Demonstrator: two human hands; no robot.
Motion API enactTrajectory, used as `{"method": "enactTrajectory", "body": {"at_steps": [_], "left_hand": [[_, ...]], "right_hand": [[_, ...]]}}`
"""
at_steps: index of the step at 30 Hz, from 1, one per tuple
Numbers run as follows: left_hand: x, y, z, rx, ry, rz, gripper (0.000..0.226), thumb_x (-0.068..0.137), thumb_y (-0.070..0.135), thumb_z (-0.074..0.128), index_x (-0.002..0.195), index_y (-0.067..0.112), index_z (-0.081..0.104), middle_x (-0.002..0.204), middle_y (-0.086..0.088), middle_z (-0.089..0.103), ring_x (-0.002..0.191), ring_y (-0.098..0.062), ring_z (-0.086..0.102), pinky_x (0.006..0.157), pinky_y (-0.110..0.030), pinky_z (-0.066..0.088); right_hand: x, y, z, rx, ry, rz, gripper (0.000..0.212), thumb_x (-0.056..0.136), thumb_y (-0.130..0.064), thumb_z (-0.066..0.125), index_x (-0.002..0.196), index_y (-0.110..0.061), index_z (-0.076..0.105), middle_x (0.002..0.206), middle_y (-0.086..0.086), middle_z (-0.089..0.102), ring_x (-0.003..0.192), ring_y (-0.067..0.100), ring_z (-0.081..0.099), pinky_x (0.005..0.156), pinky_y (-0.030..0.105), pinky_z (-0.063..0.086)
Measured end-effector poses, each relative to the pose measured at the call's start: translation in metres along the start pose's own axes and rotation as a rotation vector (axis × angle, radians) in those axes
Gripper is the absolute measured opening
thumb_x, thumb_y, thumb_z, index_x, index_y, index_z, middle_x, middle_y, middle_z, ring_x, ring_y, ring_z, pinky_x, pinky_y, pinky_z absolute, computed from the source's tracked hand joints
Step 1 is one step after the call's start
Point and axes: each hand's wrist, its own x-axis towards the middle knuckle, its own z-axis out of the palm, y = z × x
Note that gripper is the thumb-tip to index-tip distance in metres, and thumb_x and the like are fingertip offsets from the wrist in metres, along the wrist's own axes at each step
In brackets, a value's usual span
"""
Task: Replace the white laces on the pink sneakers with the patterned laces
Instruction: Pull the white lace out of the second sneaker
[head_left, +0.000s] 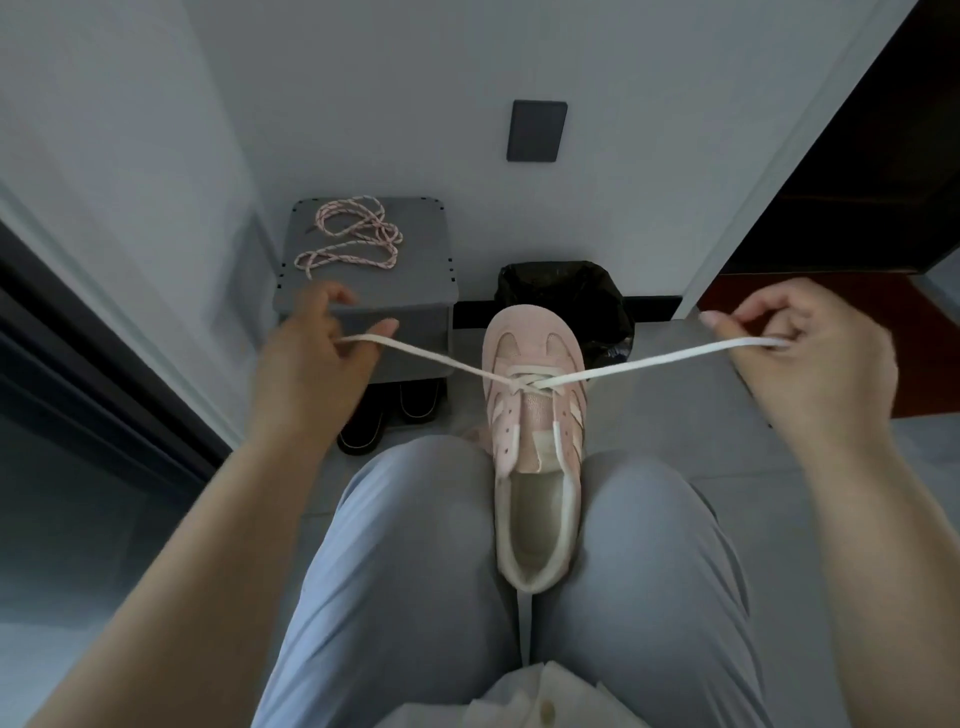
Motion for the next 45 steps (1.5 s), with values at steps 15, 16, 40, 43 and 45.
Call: {"method": "enactTrajectory", "body": {"at_steps": [15, 16, 40, 43, 45], "left_hand": [[-0.027, 0.019, 0.063, -0.256, -0.502, 0.106, 0.013, 0.086, 0.022, 0.062, 0.082, 0.031, 0.054, 0.079, 0.009, 0.06, 0.069, -0.006, 0.055, 0.067, -0.02, 0.042], [-0.028, 0.02, 0.067, -0.259, -0.475, 0.085, 0.013, 0.084, 0.023, 0.064, 0.081, 0.03, 0.053, 0.075, 0.008, 0.058, 0.065, -0.005, 0.052, 0.063, -0.017, 0.041], [-0.026, 0.046, 0.045, -0.029, -0.594, 0.321, 0.02, 0.08, 0.009, 0.063, 0.069, 0.018, 0.048, 0.063, 0.009, 0.05, 0.054, -0.003, 0.044, 0.051, -0.01, 0.036], [-0.009, 0.055, 0.034, 0.061, -0.796, 0.255, 0.017, 0.082, 0.013, 0.061, 0.073, 0.02, 0.049, 0.072, 0.003, 0.057, 0.062, -0.011, 0.049, 0.062, -0.019, 0.042], [-0.004, 0.059, 0.028, 0.025, -0.875, 0.183, 0.01, 0.084, 0.015, 0.058, 0.084, 0.022, 0.051, 0.078, 0.004, 0.063, 0.065, -0.011, 0.053, 0.067, -0.025, 0.044]], "right_hand": [[-0.034, -0.046, 0.075, 0.243, -0.596, 0.047, 0.018, 0.078, -0.033, 0.071, 0.077, -0.019, 0.06, 0.057, -0.009, 0.051, 0.055, 0.006, 0.047, 0.056, 0.022, 0.038], [-0.035, -0.046, 0.079, 0.264, -0.593, 0.07, 0.02, 0.074, -0.033, 0.074, 0.076, -0.019, 0.06, 0.061, -0.009, 0.052, 0.057, 0.006, 0.047, 0.056, 0.022, 0.039], [-0.009, -0.05, 0.053, 0.374, -1.018, 0.045, 0.022, 0.076, 0.001, 0.062, 0.08, -0.019, 0.056, 0.062, -0.002, 0.055, 0.059, 0.012, 0.049, 0.062, 0.031, 0.04], [-0.011, -0.047, 0.057, 0.273, -0.802, -0.027, 0.02, 0.075, -0.006, 0.061, 0.08, -0.023, 0.053, 0.067, -0.007, 0.053, 0.056, 0.007, 0.046, 0.057, 0.028, 0.039], [-0.017, -0.047, 0.059, 0.081, -0.558, -0.173, 0.016, 0.077, -0.013, 0.062, 0.085, -0.022, 0.053, 0.078, -0.008, 0.052, 0.06, 0.006, 0.047, 0.054, 0.029, 0.04]]}}
